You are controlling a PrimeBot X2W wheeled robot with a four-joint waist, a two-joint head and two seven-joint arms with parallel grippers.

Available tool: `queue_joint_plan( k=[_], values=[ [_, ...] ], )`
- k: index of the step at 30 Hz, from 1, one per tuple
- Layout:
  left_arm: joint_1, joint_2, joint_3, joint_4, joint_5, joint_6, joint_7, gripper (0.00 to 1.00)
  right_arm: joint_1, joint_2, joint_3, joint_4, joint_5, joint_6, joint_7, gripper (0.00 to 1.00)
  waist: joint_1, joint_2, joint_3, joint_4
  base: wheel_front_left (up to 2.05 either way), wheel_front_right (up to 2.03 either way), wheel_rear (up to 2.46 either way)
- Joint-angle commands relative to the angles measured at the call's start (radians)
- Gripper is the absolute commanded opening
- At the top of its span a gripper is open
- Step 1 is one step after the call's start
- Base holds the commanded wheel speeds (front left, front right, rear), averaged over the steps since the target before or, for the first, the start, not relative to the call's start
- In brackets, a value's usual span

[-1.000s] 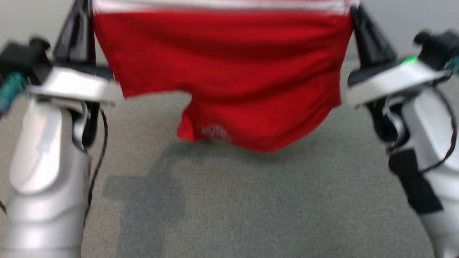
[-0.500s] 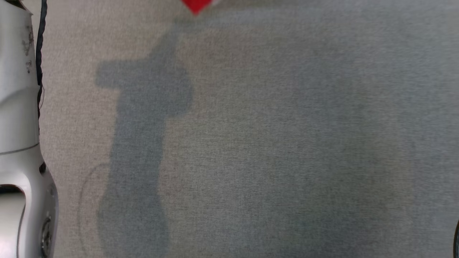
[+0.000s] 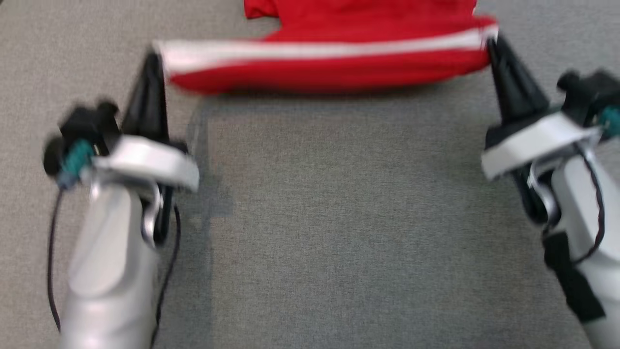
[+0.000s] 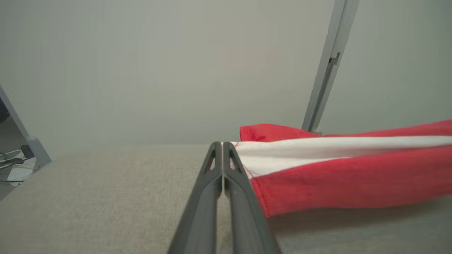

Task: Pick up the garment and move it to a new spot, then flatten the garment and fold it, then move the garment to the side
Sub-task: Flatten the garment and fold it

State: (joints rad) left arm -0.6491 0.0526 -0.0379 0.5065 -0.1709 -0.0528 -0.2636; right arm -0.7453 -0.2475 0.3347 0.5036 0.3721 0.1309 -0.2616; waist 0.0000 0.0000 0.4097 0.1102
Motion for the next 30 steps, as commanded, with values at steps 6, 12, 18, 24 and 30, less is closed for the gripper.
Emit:
queue_joint_plan(
  k=[6,12,18,24,30],
  values=[
    [0.234,0.003,-0.010,0.042,-0.078,0.013,0.000,0.00,0.261,0.003,0.012,-0.053,0.093,0.000,-0.004,0.00,0.0000,0.0000,-0.114,-0.038,0.00,0.00,0.00],
    [0.413,0.003,-0.025,0.052,-0.139,0.047,-0.001,0.00,0.453,0.031,0.045,-0.064,0.126,0.000,-0.004,0.00,0.0000,0.0000,-0.237,-0.054,0.00,0.00,0.00],
    [0.568,0.004,-0.001,0.073,-0.108,0.047,-0.001,0.00,0.608,0.051,0.065,-0.025,0.130,0.000,-0.004,0.00,0.0000,0.0000,-0.390,-0.044,0.00,0.00,0.00],
    [0.666,0.005,0.046,0.068,-0.068,0.026,-0.001,0.00,0.706,0.064,0.074,-0.012,0.134,-0.001,-0.004,0.00,0.0000,0.0000,-0.461,-0.039,0.00,0.00,0.00],
    [0.740,0.005,0.075,0.075,-0.059,0.013,-0.001,0.00,0.796,0.067,0.118,-0.014,0.145,-0.002,-0.004,0.00,0.0000,0.0000,-0.512,-0.047,0.00,0.00,0.00]
  ],
)
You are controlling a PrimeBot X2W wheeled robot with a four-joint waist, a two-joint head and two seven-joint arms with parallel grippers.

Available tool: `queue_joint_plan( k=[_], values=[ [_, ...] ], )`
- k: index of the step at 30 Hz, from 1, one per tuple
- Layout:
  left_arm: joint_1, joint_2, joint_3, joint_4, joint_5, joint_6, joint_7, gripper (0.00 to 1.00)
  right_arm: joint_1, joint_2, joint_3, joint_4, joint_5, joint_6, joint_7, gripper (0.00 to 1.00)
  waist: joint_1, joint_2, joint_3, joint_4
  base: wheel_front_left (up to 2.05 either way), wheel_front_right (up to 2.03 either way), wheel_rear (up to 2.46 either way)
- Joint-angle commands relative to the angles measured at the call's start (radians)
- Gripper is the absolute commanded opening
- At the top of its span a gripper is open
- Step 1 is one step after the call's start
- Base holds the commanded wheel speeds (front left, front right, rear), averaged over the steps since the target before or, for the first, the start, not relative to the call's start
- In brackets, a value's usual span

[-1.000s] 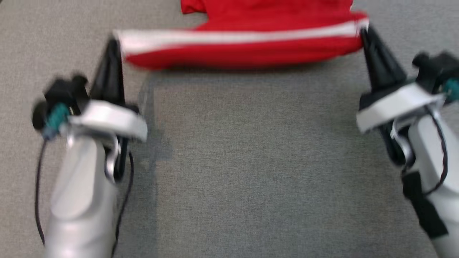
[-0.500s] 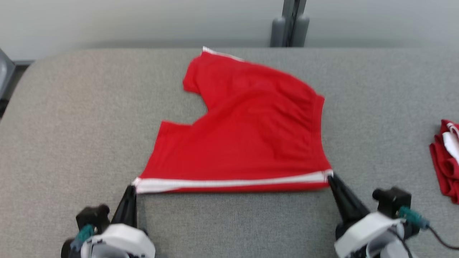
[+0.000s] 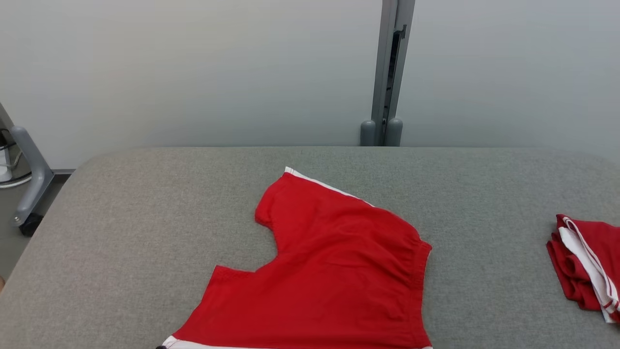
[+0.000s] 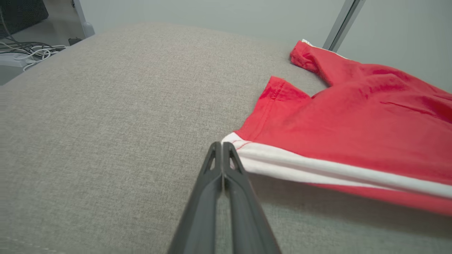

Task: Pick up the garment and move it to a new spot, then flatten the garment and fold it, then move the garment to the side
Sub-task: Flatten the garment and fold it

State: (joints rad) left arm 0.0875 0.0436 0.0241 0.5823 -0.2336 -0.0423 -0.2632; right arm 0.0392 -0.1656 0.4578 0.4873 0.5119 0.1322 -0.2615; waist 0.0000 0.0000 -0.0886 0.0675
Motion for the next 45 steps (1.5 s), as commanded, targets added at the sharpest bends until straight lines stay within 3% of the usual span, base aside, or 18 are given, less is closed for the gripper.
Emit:
queue_joint_plan(
  k=[1,11,17,25,35,45],
  values=[
    [0.010,0.013,0.016,0.000,0.002,0.002,-0.001,0.00,0.020,-0.019,0.009,0.003,0.004,-0.003,-0.005,0.00,0.0000,0.0000,-0.017,-0.008,0.00,0.00,0.00],
    [-0.102,0.012,0.007,-0.045,0.044,-0.025,-0.001,0.00,-0.034,0.003,0.006,-0.032,0.031,-0.002,-0.005,0.00,0.0000,0.0000,0.032,-0.063,0.00,0.00,0.00],
    [-0.332,0.056,-0.040,0.010,0.107,-0.059,-0.001,0.00,-0.183,0.045,-0.052,-0.033,0.046,-0.002,-0.005,0.00,0.0000,0.0000,0.129,-0.101,0.00,0.00,0.00],
    [-0.716,0.127,-0.166,0.202,0.154,-0.087,0.000,0.00,-0.427,0.093,-0.108,0.032,0.010,-0.002,-0.005,0.00,0.0000,0.0000,0.329,-0.155,0.00,0.00,0.00],
    [-0.970,0.125,-0.281,0.387,0.143,-0.088,0.000,0.00,-0.550,0.112,-0.095,0.068,0.033,-0.002,-0.005,0.00,0.0000,0.0000,0.478,-0.196,0.00,0.00,0.00],
    [-1.089,0.119,-0.264,0.432,0.150,-0.020,0.000,0.00,-0.566,0.111,-0.066,0.007,0.063,-0.002,-0.005,0.00,0.0000,0.0000,0.548,-0.236,0.00,0.00,0.00]
  ],
)
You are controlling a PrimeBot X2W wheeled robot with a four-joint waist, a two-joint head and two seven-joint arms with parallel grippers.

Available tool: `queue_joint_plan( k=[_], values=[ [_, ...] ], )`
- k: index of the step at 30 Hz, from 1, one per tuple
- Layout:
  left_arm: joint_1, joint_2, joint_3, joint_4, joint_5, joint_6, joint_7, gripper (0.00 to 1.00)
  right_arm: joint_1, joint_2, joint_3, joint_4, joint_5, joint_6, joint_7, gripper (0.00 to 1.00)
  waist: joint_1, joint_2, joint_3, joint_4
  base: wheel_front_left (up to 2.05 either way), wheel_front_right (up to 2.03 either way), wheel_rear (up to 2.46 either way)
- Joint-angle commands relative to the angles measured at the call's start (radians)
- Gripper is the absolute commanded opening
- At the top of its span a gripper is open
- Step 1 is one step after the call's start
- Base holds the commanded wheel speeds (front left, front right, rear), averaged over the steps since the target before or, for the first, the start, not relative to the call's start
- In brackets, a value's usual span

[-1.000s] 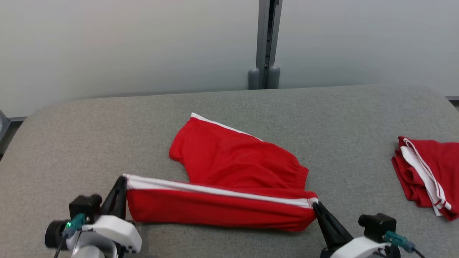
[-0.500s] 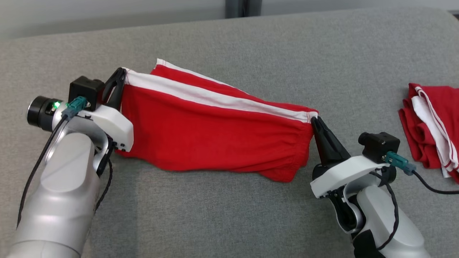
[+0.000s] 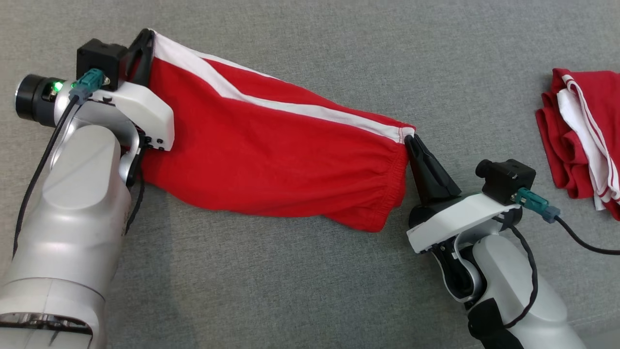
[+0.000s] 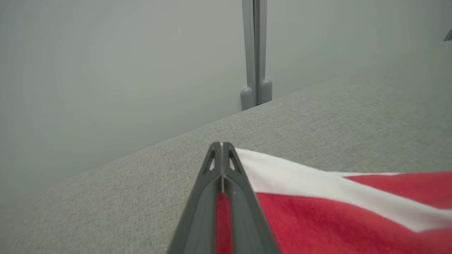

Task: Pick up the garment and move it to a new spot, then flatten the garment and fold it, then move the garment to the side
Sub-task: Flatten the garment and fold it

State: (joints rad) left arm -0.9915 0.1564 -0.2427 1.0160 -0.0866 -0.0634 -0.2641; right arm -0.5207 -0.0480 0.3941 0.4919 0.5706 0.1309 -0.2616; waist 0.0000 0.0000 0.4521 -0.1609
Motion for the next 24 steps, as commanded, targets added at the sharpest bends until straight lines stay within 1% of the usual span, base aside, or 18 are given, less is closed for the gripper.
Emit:
queue_joint_plan(
  k=[1,6,8,9,10,11,12,17,19,22,24],
  values=[
    [-0.019,0.009,0.000,0.010,0.008,0.012,0.001,0.00,-0.007,-0.006,-0.004,-0.006,0.007,0.000,-0.004,0.00,0.0000,0.0000,0.013,-0.012,0.00,0.00,0.00],
    [-0.063,0.016,0.002,0.063,0.014,0.051,0.001,0.00,-0.019,-0.006,-0.005,-0.039,0.018,0.000,-0.004,0.00,0.0000,0.0000,0.029,-0.033,0.00,0.00,0.00],
    [-0.071,0.017,0.002,0.082,0.013,0.057,0.001,0.00,-0.022,-0.006,-0.004,-0.044,0.021,0.000,-0.004,0.00,0.0000,0.0000,0.030,-0.037,0.00,0.00,0.00],
    [-0.073,0.017,0.008,0.085,0.005,0.062,0.001,0.02,-0.022,-0.006,-0.005,-0.045,0.021,0.000,-0.004,0.00,0.0000,0.0000,0.029,-0.039,0.00,0.00,0.00],
    [-0.072,0.014,0.008,0.086,0.003,0.066,0.001,0.63,-0.021,-0.006,-0.006,-0.043,0.022,0.000,-0.004,0.35,0.0000,0.0000,0.026,-0.038,0.00,0.00,0.00],
    [-0.065,0.007,0.015,0.089,-0.007,0.069,0.001,1.00,-0.019,-0.006,-0.012,-0.046,0.023,0.000,-0.004,0.63,0.0000,0.0000,0.024,-0.037,0.00,0.00,0.00],
    [-0.057,0.000,0.029,0.088,-0.024,0.077,0.001,1.00,-0.015,-0.007,-0.023,-0.047,0.014,0.000,-0.005,1.00,0.0000,0.0000,0.020,-0.034,0.00,0.00,0.00],
    [-0.028,-0.024,0.059,0.112,-0.065,0.080,0.000,1.00,0.012,-0.006,-0.086,-0.060,-0.069,0.000,-0.004,1.00,0.0000,0.0000,-0.005,-0.010,0.00,0.00,0.00],
    [-0.013,-0.034,0.065,0.141,-0.077,0.072,0.001,1.00,0.030,-0.007,-0.112,-0.061,-0.081,0.000,-0.004,1.00,0.0000,0.0000,-0.018,0.000,0.00,0.00,0.00],
    [0.004,-0.047,0.079,0.200,-0.108,0.052,0.027,1.00,0.057,-0.006,-0.148,-0.071,-0.095,0.000,-0.004,1.00,0.0000,0.0000,-0.036,0.010,0.00,0.00,0.00],
    [0.015,-0.059,0.091,0.226,-0.136,0.029,0.070,1.00,0.075,-0.006,-0.167,-0.071,-0.098,0.000,-0.004,1.00,0.0000,0.0000,-0.047,0.015,0.00,0.00,0.00]
  ],
)
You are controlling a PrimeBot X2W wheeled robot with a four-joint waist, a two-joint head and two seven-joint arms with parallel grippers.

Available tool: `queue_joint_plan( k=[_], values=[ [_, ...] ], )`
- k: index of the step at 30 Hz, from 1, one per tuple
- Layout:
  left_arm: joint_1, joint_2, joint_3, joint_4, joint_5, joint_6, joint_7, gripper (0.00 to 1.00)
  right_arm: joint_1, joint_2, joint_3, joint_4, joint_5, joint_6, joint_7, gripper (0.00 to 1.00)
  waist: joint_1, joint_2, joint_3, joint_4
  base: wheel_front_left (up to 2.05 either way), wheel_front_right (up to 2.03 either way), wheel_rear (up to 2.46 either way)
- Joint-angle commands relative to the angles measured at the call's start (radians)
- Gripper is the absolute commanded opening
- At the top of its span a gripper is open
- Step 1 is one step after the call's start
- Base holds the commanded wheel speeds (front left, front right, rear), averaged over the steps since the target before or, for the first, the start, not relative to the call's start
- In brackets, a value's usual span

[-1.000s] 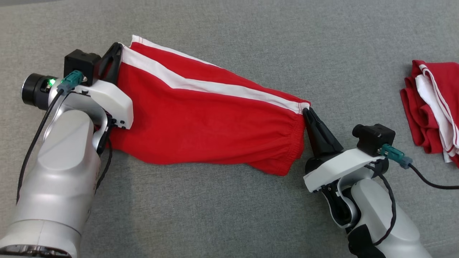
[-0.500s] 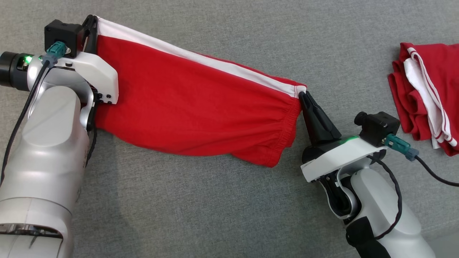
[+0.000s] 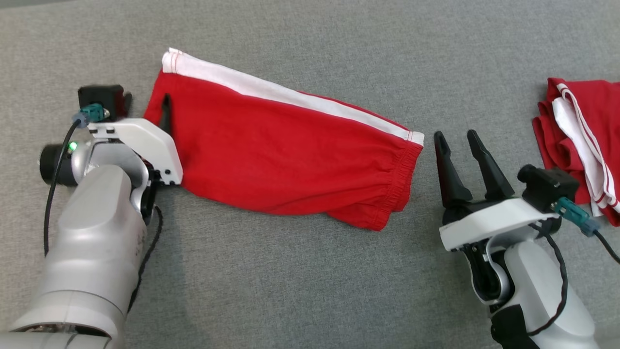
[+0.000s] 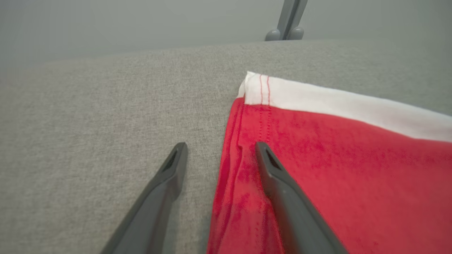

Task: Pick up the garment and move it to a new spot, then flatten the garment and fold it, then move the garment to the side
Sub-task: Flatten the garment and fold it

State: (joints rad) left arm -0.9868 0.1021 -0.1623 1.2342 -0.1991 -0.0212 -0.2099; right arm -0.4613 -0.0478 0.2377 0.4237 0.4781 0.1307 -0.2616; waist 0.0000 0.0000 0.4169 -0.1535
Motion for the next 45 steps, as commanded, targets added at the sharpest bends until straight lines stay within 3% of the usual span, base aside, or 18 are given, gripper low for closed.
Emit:
queue_joint_plan(
  k=[1,8,9,10,13,26,34,35,36,37,45],
  values=[
    [0.014,-0.008,0.014,0.015,-0.030,-0.025,0.034,1.00,0.024,-0.006,-0.019,-0.002,-0.009,0.000,-0.004,1.00,0.0000,0.0000,-0.016,0.010,0.00,0.00,0.00],
    [0.073,-0.015,-0.005,0.054,-0.049,-0.057,0.180,1.00,0.054,-0.006,-0.035,0.010,-0.013,0.000,-0.004,1.00,0.0000,0.0000,-0.040,0.008,0.00,0.00,0.00],
    [0.079,-0.014,-0.007,0.057,-0.048,-0.059,0.192,0.45,0.056,-0.006,-0.032,0.012,-0.013,0.000,-0.004,1.00,0.0000,0.0000,-0.044,0.006,0.00,0.00,0.00],
    [0.083,-0.012,-0.008,0.059,-0.049,-0.060,0.196,0.00,0.057,-0.006,-0.030,0.013,-0.011,0.000,-0.004,1.00,0.0000,0.0000,-0.049,0.004,0.00,0.00,0.00],
    [0.100,-0.010,-0.013,0.061,-0.050,-0.064,0.202,0.00,0.060,-0.006,-0.025,0.017,-0.008,0.000,-0.004,1.00,0.0000,0.0000,-0.063,0.002,0.00,0.00,0.00],
    [0.304,-0.024,0.032,0.054,-0.122,-0.038,0.000,0.00,0.204,-0.007,-0.042,0.083,-0.040,0.000,-0.004,1.00,0.0000,0.0000,-0.296,0.045,0.00,0.00,0.00],
    [0.453,-0.042,0.042,0.014,-0.153,-0.013,-0.051,0.00,0.266,-0.006,-0.054,0.094,-0.068,0.000,-0.004,1.00,0.0000,0.0000,-0.345,0.071,0.00,0.00,0.00],
    [0.468,-0.043,0.041,-0.003,-0.152,-0.004,-0.054,0.07,0.268,-0.006,-0.054,0.093,-0.069,0.000,-0.004,1.00,0.0000,0.0000,-0.346,0.074,0.00,0.00,0.00],
    [0.479,-0.044,0.042,-0.042,-0.145,0.007,-0.055,0.57,0.269,-0.007,-0.054,0.093,-0.070,0.000,-0.004,1.00,0.0000,0.0000,-0.346,0.077,0.00,0.00,0.00],
    [0.494,-0.044,0.040,-0.085,-0.133,0.021,-0.055,1.00,0.268,-0.007,-0.054,0.091,-0.073,0.000,-0.005,1.00,0.0000,0.0000,-0.345,0.081,0.00,0.00,0.00],
    [0.658,-0.041,0.031,-0.406,-0.023,0.092,-0.054,1.00,0.238,-0.006,-0.018,0.089,-0.060,0.000,-0.004,1.00,0.0000,0.0000,-0.333,0.120,0.00,0.00,0.00]
  ],
)
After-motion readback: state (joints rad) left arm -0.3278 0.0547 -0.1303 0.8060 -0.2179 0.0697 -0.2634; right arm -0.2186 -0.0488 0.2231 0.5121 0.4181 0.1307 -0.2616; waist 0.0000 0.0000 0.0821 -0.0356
